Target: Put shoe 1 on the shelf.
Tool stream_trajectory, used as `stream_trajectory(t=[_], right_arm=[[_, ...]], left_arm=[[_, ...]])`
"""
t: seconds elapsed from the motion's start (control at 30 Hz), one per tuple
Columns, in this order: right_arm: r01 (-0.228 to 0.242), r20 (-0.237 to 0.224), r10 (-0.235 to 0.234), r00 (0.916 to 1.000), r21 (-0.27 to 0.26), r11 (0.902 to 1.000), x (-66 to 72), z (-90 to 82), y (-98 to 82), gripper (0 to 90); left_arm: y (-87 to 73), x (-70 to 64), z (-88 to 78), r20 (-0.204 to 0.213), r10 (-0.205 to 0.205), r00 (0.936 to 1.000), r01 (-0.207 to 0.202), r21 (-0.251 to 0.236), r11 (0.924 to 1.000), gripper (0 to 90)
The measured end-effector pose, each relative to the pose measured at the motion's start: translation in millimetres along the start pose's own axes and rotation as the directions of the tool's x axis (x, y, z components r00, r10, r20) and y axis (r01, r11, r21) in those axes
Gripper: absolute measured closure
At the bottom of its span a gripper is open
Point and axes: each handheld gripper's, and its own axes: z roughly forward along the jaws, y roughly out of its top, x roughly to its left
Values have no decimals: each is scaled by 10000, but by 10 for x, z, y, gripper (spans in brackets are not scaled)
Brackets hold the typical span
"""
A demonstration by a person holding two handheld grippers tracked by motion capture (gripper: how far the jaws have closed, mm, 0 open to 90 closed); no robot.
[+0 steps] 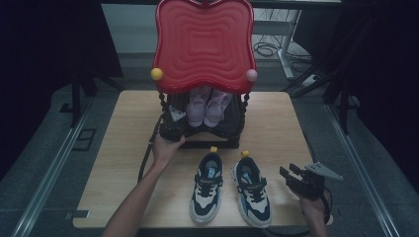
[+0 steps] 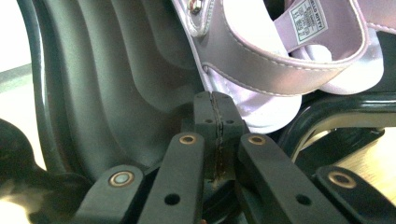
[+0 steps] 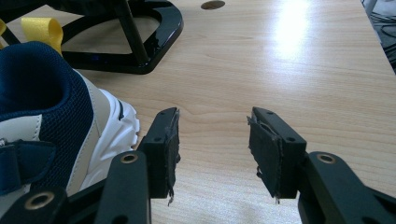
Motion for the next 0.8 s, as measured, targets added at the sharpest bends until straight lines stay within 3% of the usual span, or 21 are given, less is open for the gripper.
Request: stream_trajectory(t=[0.57, 0.8], right_arm=[[9, -7, -9, 10000, -8, 10000, 12, 6, 1, 526], [-11, 14, 11, 10000, -68, 10000, -6, -21, 11, 526]], left_arm=[[-11, -7, -30, 217, -97, 9997, 99, -93, 9999, 899], [1, 37, -199, 185, -128, 9997, 136, -487, 9987, 897]])
